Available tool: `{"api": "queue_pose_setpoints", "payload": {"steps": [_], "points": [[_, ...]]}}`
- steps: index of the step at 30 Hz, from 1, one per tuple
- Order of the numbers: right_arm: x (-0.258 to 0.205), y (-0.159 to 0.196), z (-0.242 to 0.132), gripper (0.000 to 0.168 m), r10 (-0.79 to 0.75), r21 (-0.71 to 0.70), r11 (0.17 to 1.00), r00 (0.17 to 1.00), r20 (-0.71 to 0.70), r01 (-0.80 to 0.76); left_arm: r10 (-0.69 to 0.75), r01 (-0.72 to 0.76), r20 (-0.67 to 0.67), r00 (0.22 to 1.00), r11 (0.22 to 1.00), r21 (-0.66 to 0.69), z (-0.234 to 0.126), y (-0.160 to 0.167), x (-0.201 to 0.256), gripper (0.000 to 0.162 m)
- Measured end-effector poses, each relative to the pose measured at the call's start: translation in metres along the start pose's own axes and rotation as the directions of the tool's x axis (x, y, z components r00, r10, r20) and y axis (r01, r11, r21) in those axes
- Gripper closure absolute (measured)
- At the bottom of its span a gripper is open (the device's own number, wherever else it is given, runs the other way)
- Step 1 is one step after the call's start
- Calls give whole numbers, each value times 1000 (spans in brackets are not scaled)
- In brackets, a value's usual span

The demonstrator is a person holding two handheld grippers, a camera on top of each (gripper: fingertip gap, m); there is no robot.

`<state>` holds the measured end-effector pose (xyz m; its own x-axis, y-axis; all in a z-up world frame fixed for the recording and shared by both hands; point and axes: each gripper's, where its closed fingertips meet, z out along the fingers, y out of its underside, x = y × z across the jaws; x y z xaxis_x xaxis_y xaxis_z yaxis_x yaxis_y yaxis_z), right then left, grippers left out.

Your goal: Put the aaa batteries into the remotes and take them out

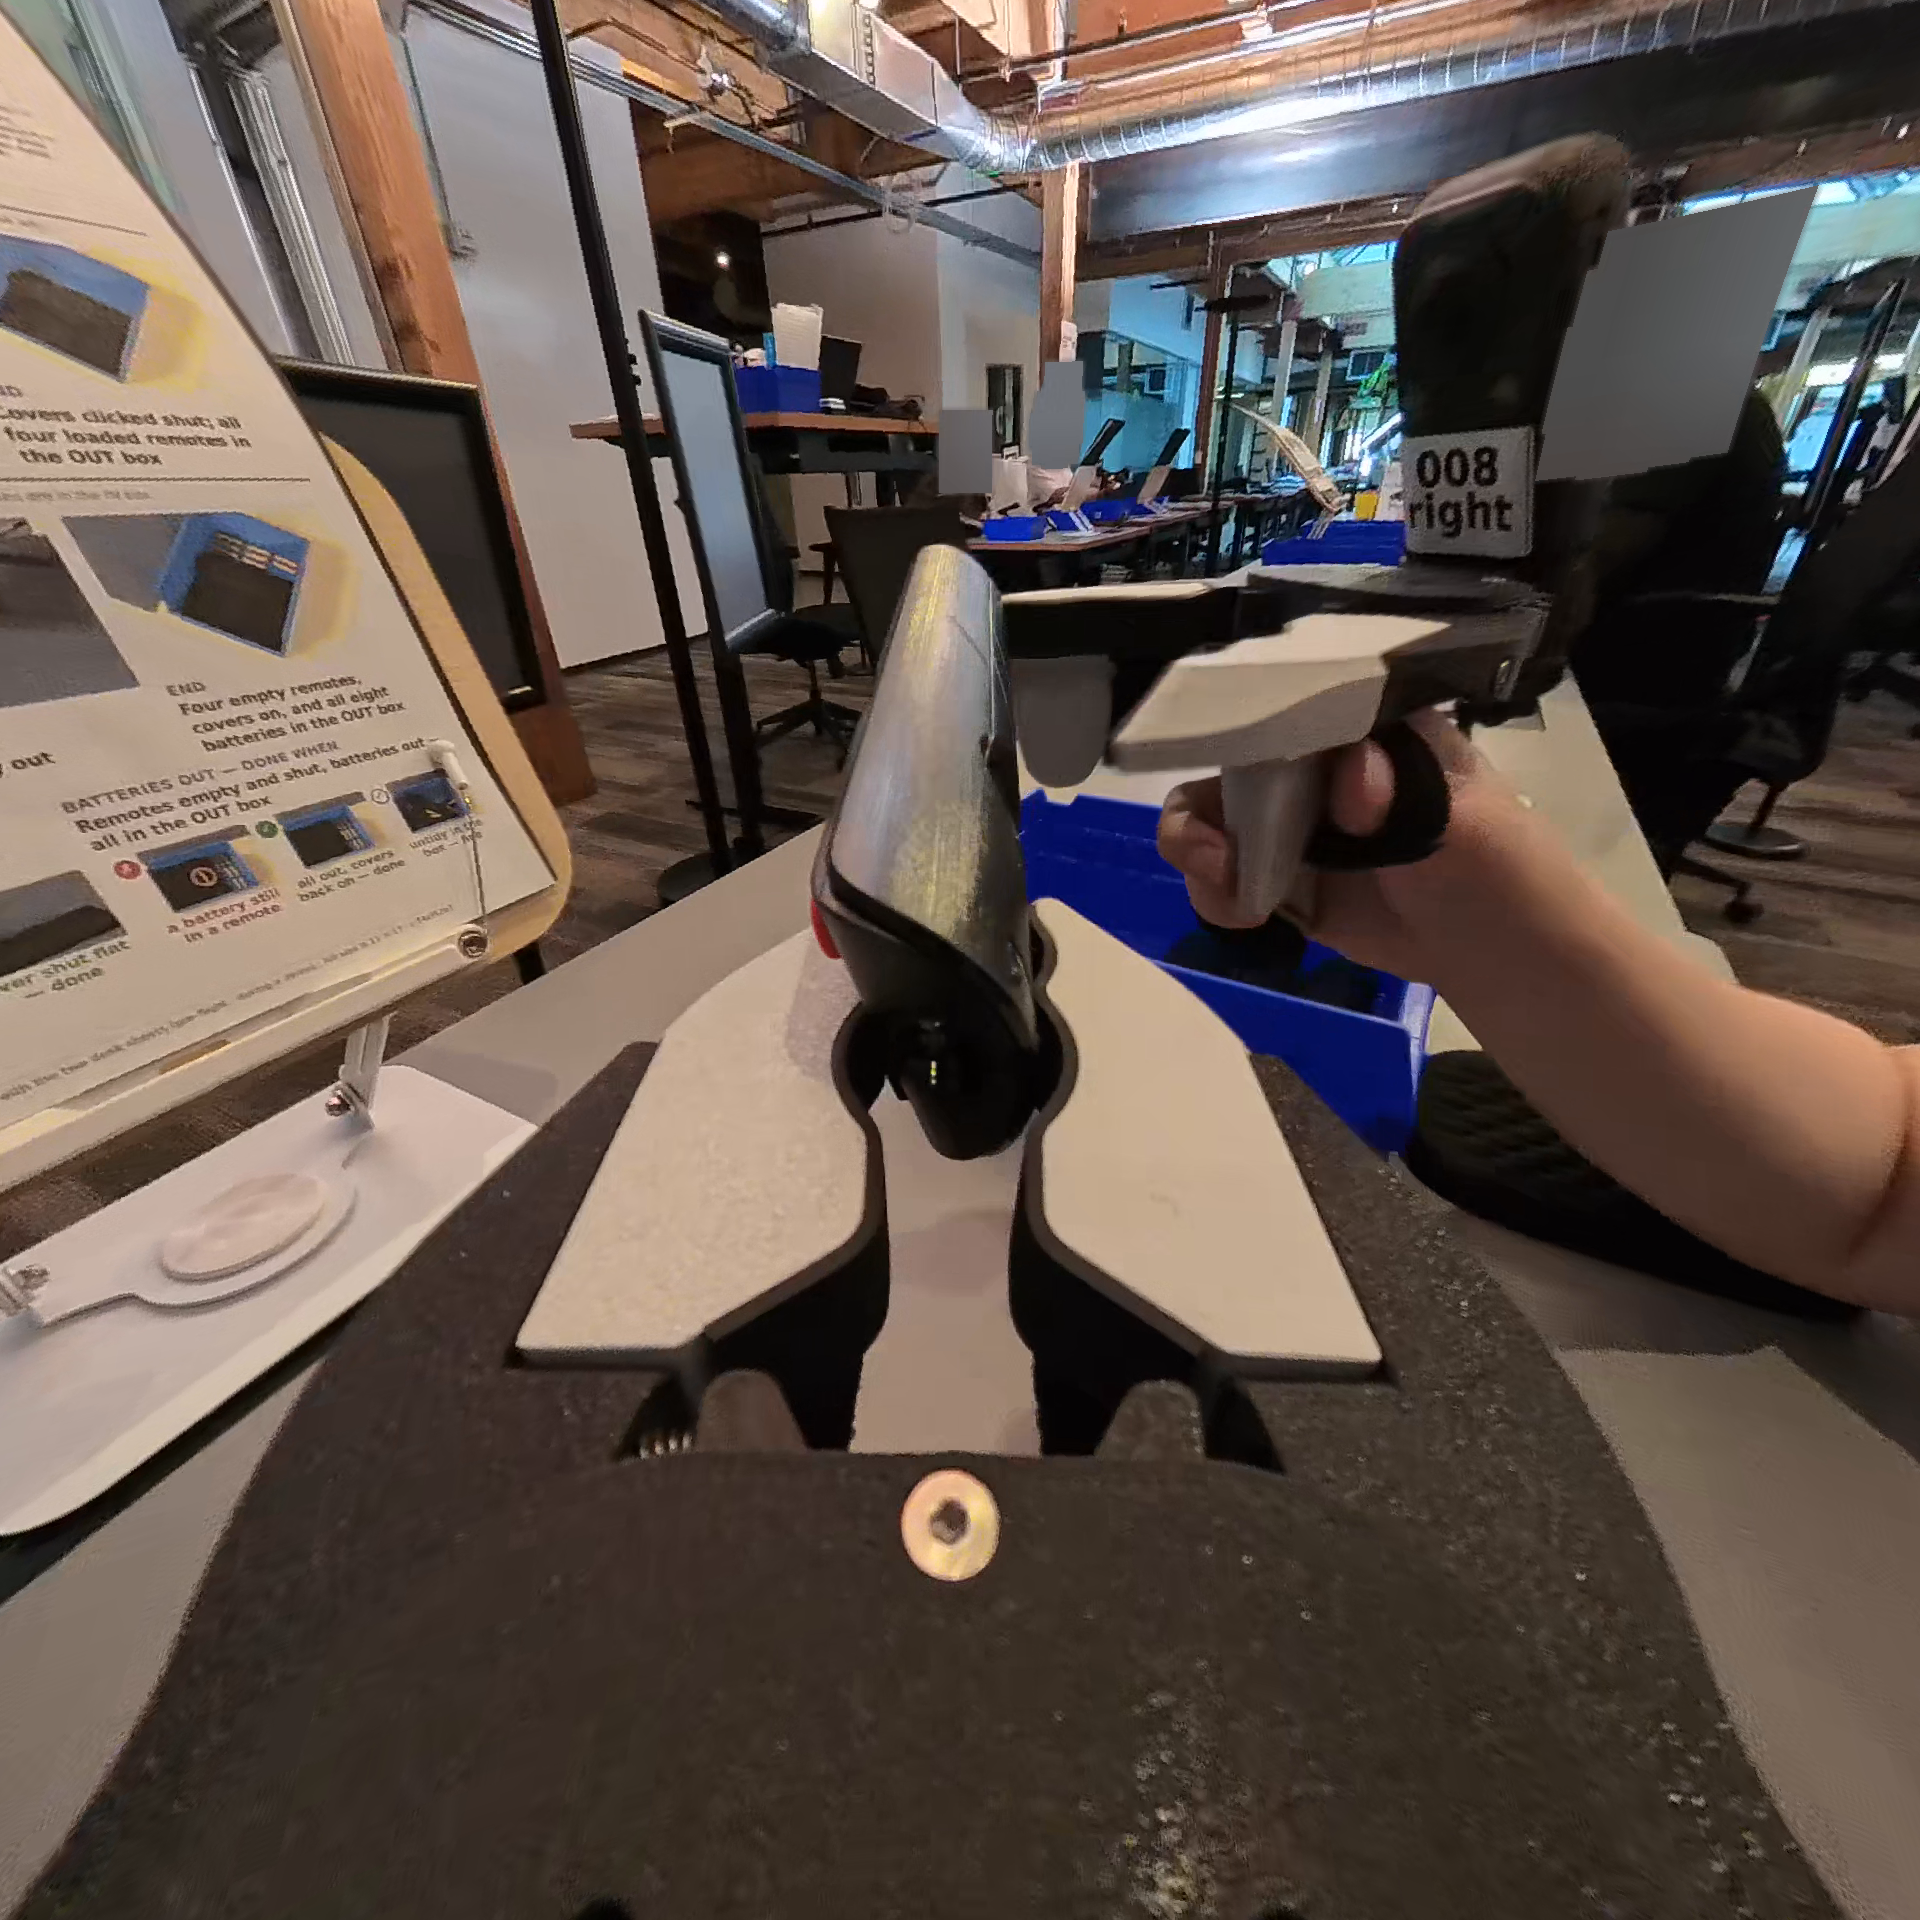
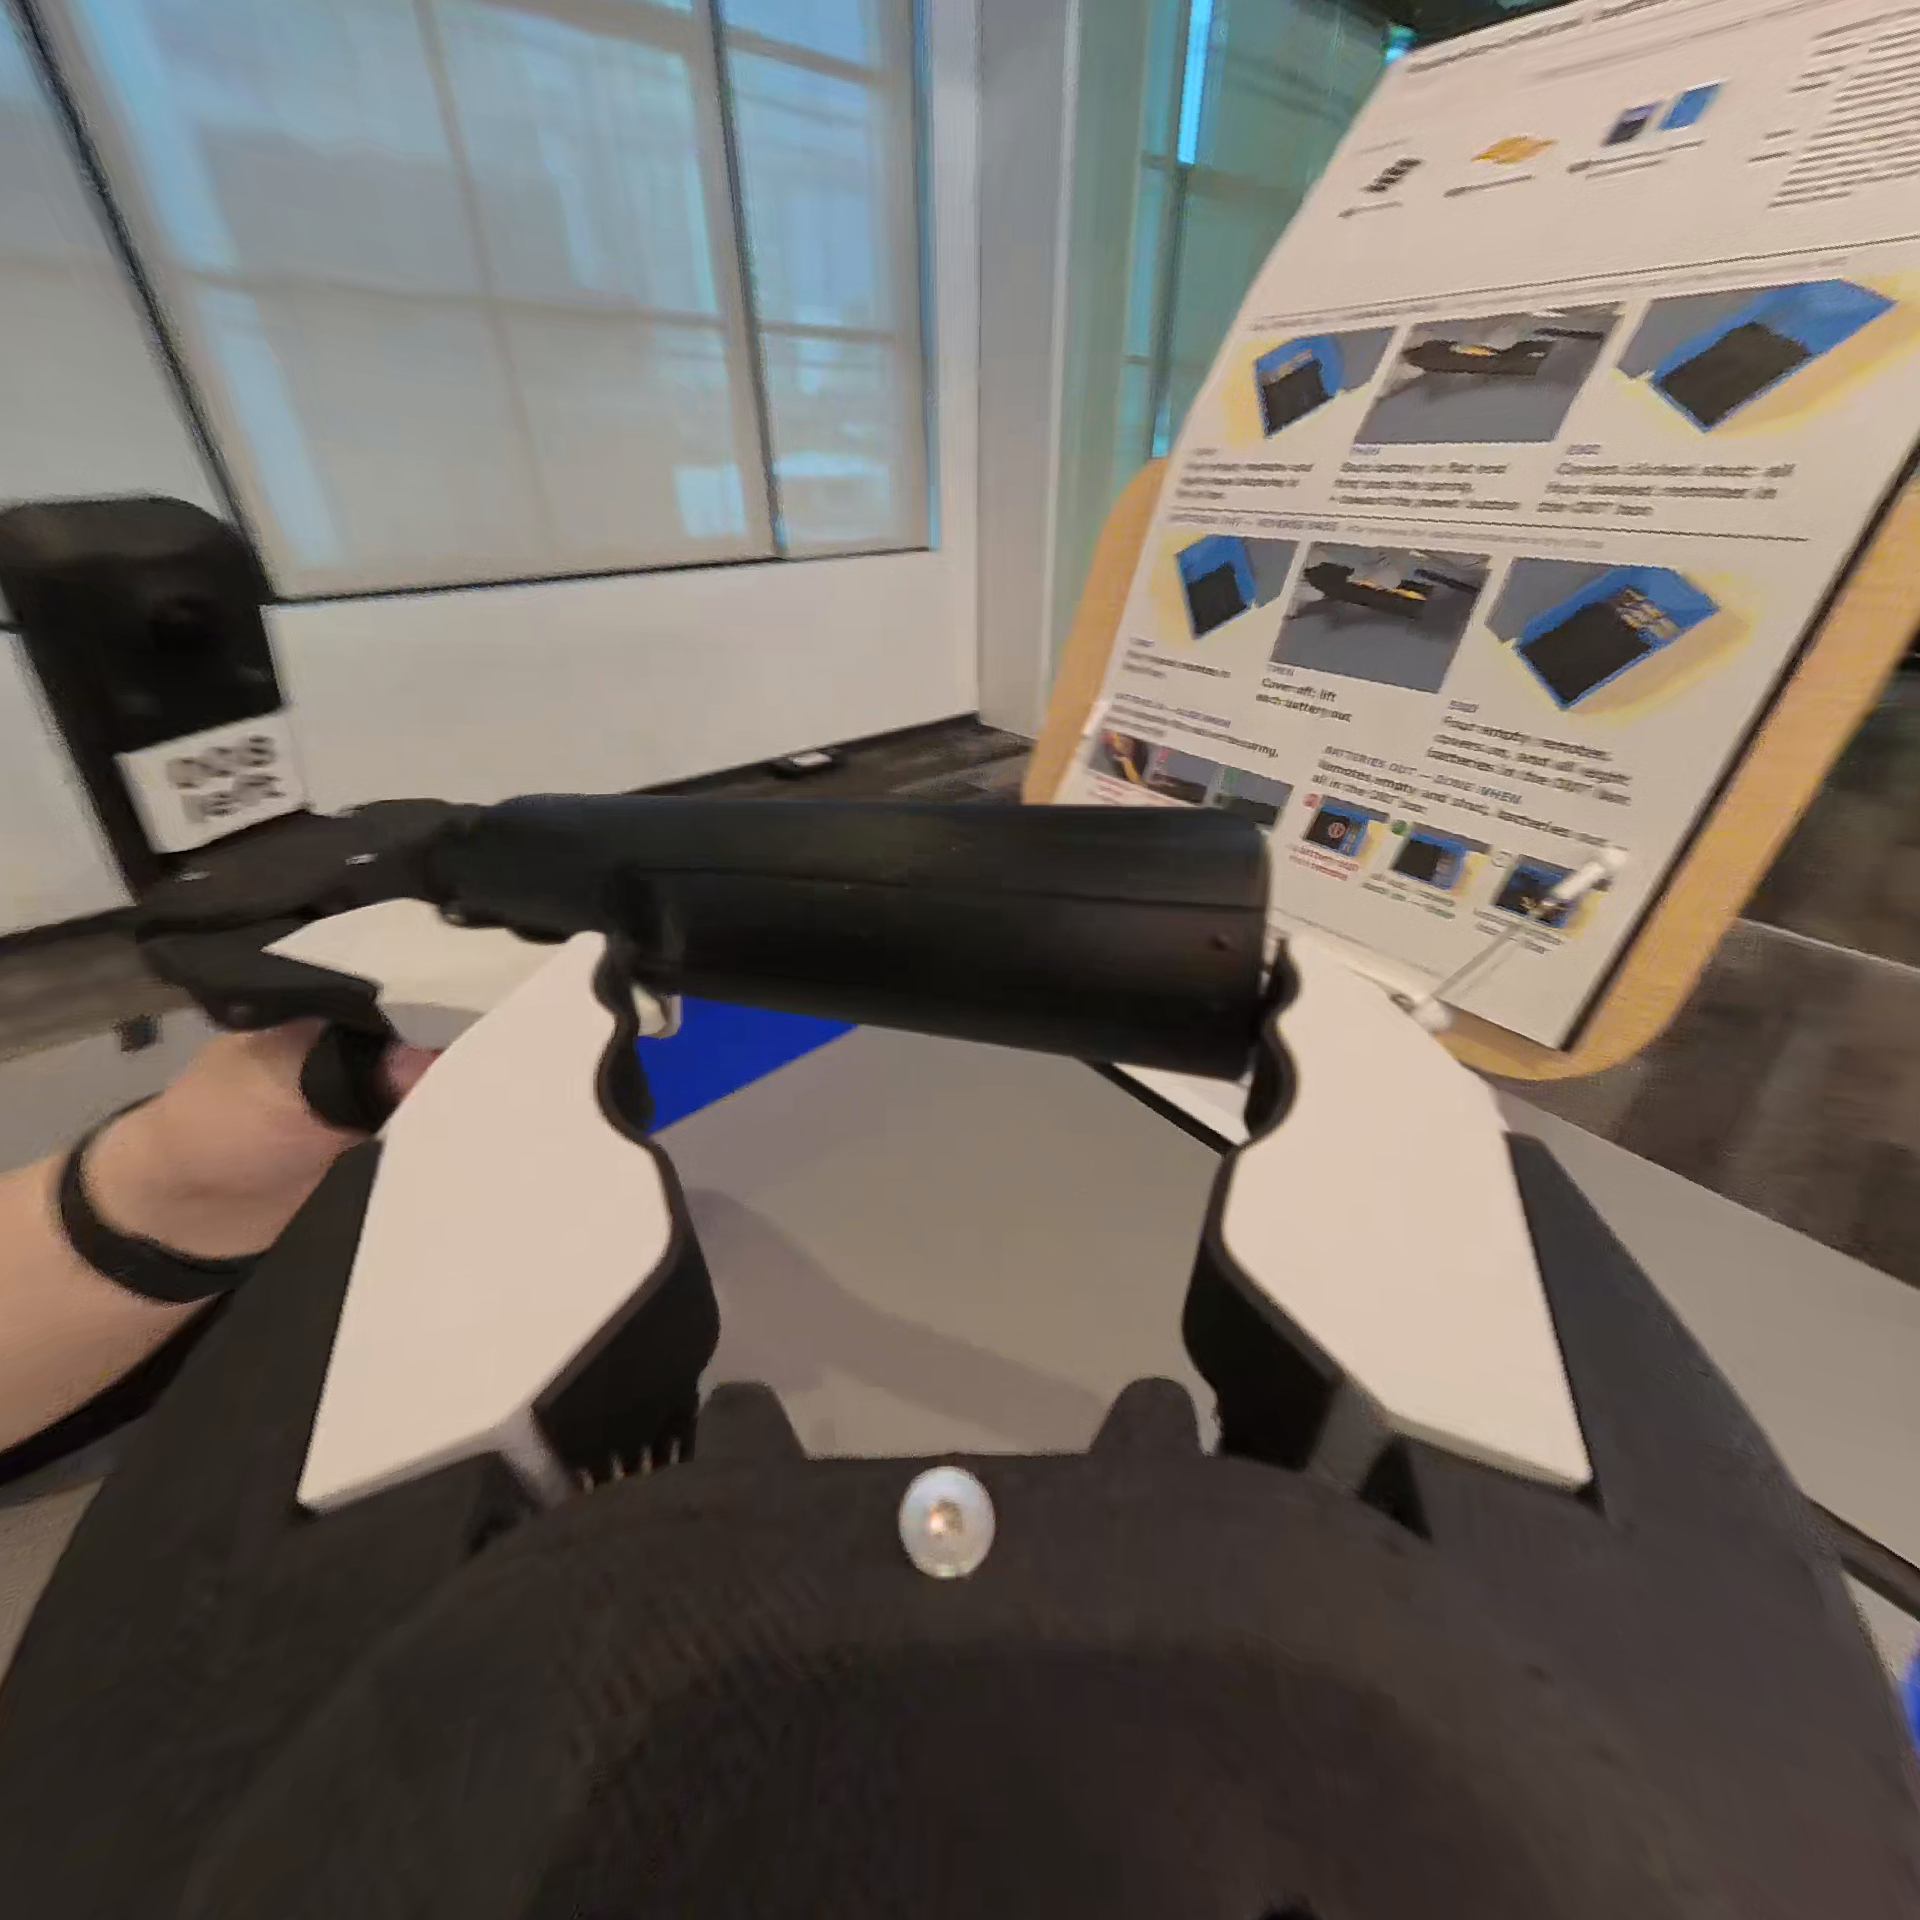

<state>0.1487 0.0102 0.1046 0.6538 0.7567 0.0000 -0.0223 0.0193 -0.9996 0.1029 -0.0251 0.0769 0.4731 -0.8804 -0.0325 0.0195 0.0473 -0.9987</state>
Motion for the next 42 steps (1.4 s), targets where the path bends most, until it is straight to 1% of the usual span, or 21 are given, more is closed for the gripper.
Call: {"api": "queue_pose_setpoints", "payload": {"steps": [1,3,6,11,14,24,27,30,35,37,39,42], "points": [[2,2,1,51,-28,-9,1000,999,-43,28,15,-15,8,1000,1000,-1,2,1,2,140],[6,5,1,54,-40,-7,999,996,-77,40,50,-50,24,998,999,-8,3,2,5,140],[7,9,2,52,14,-18,1000,998,-66,-16,85,-84,44,995,996,-32,5,5,6,140],[8,12,4,45,1,-33,999,996,-88,-4,99,-97,57,993,995,-39,7,8,7,140],[8,12,4,44,-3,-29,1000,996,-94,0,98,-96,59,993,995,-38,8,9,8,140],[5,11,2,41,-30,-24,999,998,-59,28,150,-149,55,987,988,-35,8,9,15,139],[3,5,-1,41,-67,-8,998,997,-49,66,162,-162,39,986,987,-18,9,7,20,139],[1,3,-3,41,-87,-3,996,996,-29,87,204,-203,42,978,979,-18,9,6,24,138],[-1,0,-3,40,-113,40,993,993,-42,114,205,-204,45,978,979,-14,9,7,24,139],[-2,-3,-5,40,-128,71,989,991,-44,131,225,-225,54,973,974,-6,8,5,26,138],[-3,-4,-5,40,-131,68,989,991,-34,133,269,-268,70,961,963,-21,7,5,26,139],[-5,-7,-8,41,-151,86,984,988,-36,153,276,-276,75,958,961,-12,7,3,28,139]]}}
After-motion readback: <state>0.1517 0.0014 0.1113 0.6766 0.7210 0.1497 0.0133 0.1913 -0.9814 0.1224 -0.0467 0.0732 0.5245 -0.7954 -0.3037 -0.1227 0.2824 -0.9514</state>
